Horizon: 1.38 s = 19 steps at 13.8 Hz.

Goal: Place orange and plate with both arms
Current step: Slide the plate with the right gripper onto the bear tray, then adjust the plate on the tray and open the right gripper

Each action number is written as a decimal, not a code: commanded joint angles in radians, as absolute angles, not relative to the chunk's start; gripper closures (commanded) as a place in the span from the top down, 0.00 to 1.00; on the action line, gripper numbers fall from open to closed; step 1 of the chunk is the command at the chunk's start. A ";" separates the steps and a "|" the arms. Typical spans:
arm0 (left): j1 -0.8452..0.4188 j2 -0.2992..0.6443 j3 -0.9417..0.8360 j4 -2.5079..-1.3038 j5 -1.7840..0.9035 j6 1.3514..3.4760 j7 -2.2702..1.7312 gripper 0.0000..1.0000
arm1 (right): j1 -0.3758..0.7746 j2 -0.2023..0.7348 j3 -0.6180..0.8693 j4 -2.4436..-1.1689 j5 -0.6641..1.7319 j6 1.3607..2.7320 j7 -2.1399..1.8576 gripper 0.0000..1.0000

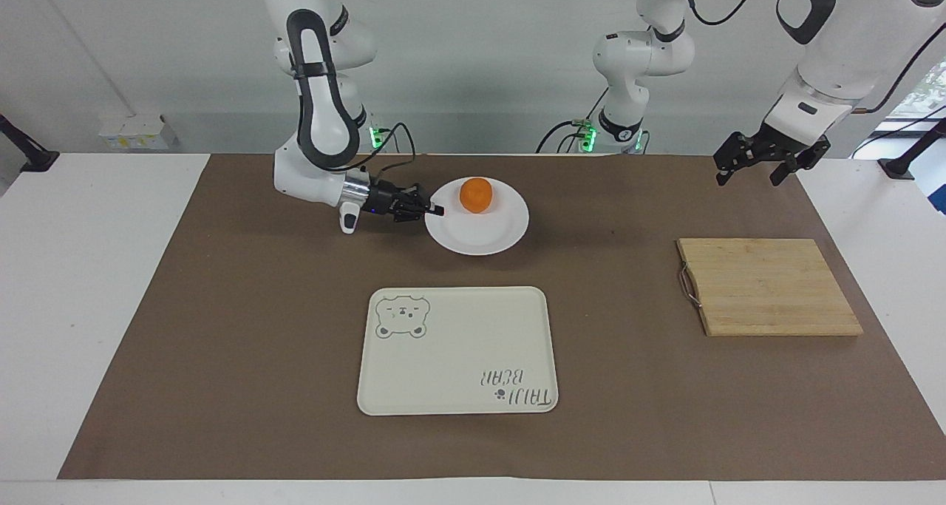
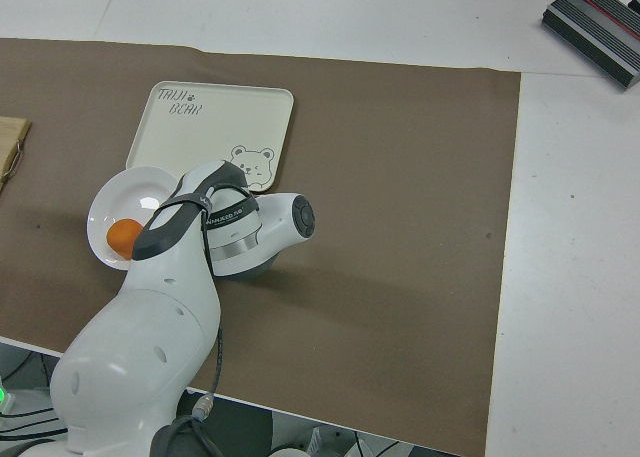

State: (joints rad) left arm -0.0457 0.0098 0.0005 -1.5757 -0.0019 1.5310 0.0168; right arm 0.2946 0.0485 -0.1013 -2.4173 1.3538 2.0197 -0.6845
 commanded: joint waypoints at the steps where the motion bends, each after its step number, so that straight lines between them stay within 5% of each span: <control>1: -0.049 0.006 0.008 -1.566 -0.005 1.520 0.023 1.00 | 0.287 0.135 -0.100 -2.285 1.368 2.002 -0.602 0.00; 8: -0.049 0.006 0.006 -1.566 -0.005 1.520 0.023 1.00 | 0.233 0.300 -0.107 -1.979 1.336 2.020 -0.448 0.00; 15: -0.049 0.006 0.006 -1.566 -0.005 1.520 0.023 1.00 | 0.232 0.578 -0.106 -1.680 1.341 2.097 -0.407 0.00; 19: -0.049 0.006 0.006 -1.566 -0.005 1.520 0.023 1.00 | 0.219 0.600 -0.106 -1.666 1.327 2.105 -0.396 0.00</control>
State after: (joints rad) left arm -0.0457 0.0098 0.0005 -1.5757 -0.0019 1.5310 0.0168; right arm 0.2331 0.5902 -0.1120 -1.6967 1.3474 2.1060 -0.4316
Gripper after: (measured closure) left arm 0.000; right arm 0.956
